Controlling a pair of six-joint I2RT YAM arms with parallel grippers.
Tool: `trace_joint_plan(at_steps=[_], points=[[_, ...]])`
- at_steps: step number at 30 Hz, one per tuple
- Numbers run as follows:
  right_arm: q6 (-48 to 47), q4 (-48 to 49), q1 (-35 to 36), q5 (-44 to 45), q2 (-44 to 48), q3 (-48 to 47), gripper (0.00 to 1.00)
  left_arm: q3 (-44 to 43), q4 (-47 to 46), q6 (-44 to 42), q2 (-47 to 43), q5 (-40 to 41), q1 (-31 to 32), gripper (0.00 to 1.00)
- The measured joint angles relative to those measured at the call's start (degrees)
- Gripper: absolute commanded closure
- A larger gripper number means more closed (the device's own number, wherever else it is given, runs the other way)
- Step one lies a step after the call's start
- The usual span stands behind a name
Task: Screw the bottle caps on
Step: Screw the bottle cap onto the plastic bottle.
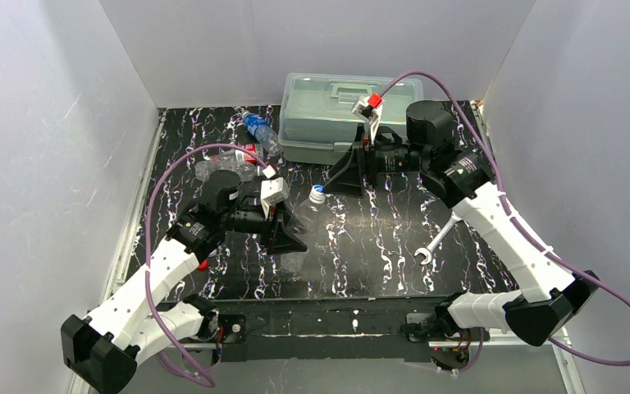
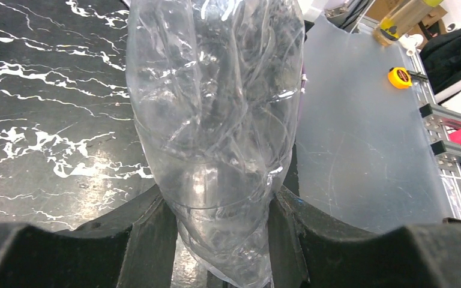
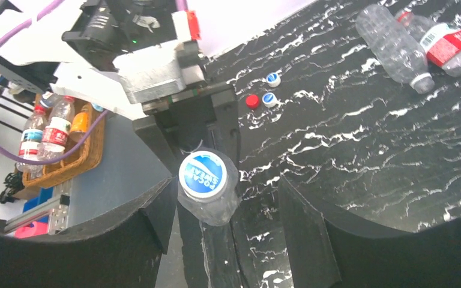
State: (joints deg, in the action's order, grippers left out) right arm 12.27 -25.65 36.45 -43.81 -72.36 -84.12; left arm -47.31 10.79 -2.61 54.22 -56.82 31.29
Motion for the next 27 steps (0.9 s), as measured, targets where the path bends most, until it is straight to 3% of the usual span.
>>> trace_joint_plan(at_steps=[18,22,27], points=[[3.02,6.16,1.38,-5.53,-0.96,2.27,0.35,0.00,-0.90,1.46,0.85,-1.49,0.00,1.00],[2.95,6.10,2.21,-5.64,-1.88,2.27,0.44,0.00,-1.73,1.79,0.85,-1.49,0.00,1.00],[2.82,6.08,2.47,-5.62,-2.16,2.27,0.67,0.00,-1.79,1.84,0.85,-1.42,0.00,1.00]])
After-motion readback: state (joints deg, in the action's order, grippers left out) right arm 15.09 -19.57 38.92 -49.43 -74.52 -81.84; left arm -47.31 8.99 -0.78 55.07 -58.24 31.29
